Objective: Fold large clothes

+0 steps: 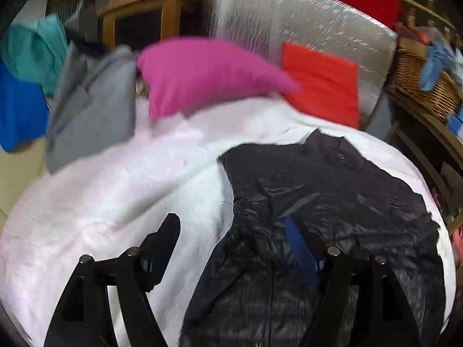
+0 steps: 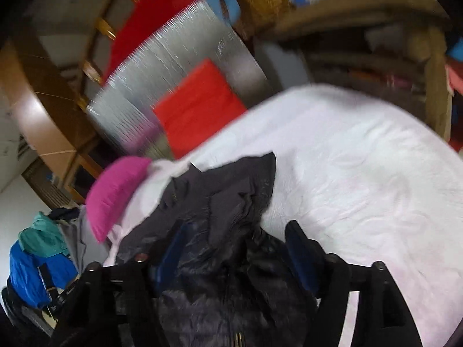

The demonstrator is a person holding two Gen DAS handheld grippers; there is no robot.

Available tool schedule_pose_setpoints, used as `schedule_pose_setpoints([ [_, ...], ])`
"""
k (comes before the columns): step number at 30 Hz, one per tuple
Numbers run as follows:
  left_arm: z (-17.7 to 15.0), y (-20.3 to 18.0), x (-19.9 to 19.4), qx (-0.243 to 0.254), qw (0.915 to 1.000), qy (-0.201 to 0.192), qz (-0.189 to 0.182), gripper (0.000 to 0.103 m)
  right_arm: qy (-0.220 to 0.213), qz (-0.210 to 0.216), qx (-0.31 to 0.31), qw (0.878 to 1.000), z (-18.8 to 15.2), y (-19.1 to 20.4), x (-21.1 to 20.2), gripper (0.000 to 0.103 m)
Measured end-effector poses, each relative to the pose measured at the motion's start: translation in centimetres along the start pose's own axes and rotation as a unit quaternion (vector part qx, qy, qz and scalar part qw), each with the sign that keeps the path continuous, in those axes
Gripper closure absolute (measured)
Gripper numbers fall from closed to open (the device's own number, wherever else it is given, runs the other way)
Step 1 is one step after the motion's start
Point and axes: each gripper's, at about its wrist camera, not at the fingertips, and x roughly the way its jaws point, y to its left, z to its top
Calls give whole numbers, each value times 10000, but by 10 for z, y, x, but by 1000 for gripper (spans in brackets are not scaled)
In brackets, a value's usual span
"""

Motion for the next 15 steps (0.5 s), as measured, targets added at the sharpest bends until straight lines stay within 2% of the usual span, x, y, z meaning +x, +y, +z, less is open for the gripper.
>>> schedule_pose_setpoints([
  [5, -42, 6, -53, 188, 9993, -310, 74, 23, 123, -94, -363, 9992, -43, -10, -56, 24],
  [10, -95, 9, -93, 193, 9997, -112, -15, 23, 62, 131, -449, 9989, -70, -19, -110, 24],
  [15, -144, -2, -121, 662, 9977, 155, 1, 22, 311, 209, -810, 9960, -97, -18, -146, 24],
])
